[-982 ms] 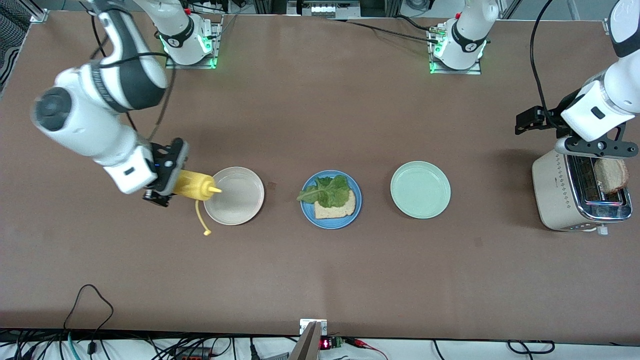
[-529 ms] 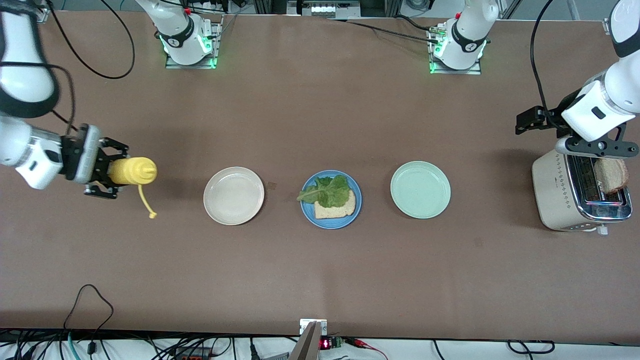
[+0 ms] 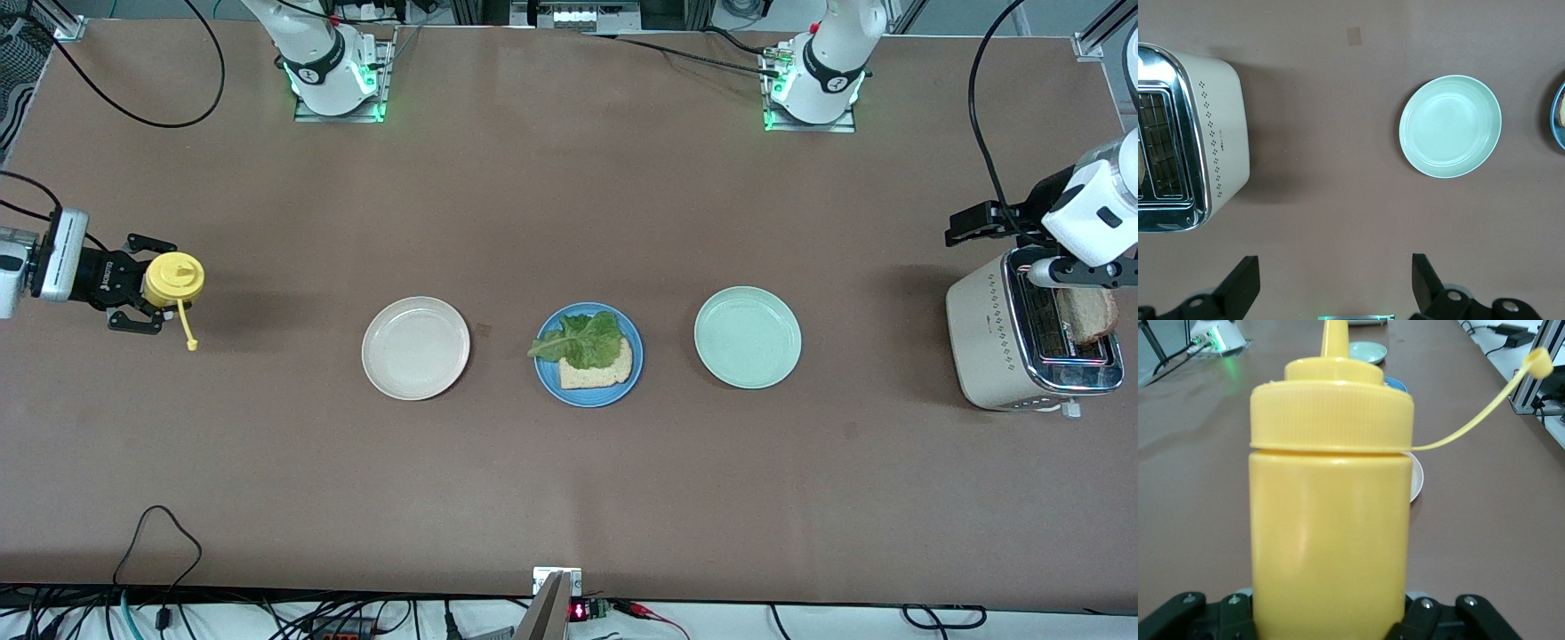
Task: Make sandwich in blue plate with both arms
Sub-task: 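Carry the yellow bottle back and set it on the table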
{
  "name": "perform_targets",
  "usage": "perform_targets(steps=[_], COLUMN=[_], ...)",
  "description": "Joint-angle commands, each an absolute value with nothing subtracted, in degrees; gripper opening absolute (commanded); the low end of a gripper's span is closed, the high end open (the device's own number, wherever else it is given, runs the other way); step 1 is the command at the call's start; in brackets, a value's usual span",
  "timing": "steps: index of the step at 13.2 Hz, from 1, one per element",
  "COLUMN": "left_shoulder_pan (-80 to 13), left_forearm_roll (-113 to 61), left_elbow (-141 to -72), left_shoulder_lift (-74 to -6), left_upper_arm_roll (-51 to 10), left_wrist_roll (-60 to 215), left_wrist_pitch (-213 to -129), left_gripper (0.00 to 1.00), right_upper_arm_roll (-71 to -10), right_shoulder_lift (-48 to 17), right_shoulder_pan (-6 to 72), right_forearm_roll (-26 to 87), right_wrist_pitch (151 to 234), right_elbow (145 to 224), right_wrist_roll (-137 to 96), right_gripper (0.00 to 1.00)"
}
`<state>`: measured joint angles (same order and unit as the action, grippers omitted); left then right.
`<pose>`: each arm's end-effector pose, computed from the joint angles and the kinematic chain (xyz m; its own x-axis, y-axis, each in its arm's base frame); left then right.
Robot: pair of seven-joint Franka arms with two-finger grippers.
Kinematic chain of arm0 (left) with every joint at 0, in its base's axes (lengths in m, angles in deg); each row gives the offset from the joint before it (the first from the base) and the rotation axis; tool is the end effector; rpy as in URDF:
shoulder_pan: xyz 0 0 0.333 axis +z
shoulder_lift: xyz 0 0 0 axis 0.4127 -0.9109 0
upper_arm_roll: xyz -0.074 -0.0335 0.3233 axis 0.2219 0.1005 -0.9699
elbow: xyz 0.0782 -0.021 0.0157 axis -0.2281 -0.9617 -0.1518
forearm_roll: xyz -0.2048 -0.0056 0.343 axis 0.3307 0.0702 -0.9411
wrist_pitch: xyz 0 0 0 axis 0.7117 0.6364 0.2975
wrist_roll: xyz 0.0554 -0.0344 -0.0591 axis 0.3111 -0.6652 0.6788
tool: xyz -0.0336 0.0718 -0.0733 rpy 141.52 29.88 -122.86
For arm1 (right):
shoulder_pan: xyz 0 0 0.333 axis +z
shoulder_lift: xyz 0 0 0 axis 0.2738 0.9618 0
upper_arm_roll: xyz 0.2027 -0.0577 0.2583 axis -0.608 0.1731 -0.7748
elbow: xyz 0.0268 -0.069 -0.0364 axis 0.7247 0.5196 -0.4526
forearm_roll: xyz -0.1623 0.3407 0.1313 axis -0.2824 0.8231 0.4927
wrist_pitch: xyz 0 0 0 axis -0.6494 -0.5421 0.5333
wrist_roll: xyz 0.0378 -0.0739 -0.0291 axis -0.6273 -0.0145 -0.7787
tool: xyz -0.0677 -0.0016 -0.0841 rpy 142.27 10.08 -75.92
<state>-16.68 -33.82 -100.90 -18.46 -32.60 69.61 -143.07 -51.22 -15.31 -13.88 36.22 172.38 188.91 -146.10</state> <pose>0.5743 0.0171 0.5611 0.9854 0.0007 -0.1703 0.0064 -0.9995 0.0324 0.5800 -0.1922 0.3238 0.0220 0.6142 0.7889 0.9990 0.0182 -0.0420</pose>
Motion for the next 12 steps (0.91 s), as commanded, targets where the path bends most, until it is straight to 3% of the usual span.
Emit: perform_targets(steps=[1,7,12], left_shoulder_pan=[-16.6,-16.6,-14.8], left_forearm_roll=[-33.6,-33.6,-34.9], left_elbow=[-100.3,-100.3,-100.3], left_shoulder_lift=[-18.5,-18.5,-19.9], left_upper_arm_roll=[-32.4,-32.4,-32.8], left_wrist_roll=[69.3,69.3,69.3], left_wrist_pitch=[-142.3,-142.3,-142.5], left_gripper=[1.00,1.00,1.00], right_upper_arm_roll=[-51.5,-49.6,-49.6], right_shoulder_lift=[-8.5,6.5,11.8], right_shoulder_pan=[-16.9,-20.7,-23.3], right_forearm_roll=[40.6,45.8,47.1], right_wrist_pitch=[167.5,154.2,151.4], right_elbow=[186.6,176.2,174.6], right_wrist_roll=[-152.9,-158.4,-161.2], right_gripper=[0.00,0.00,0.00])
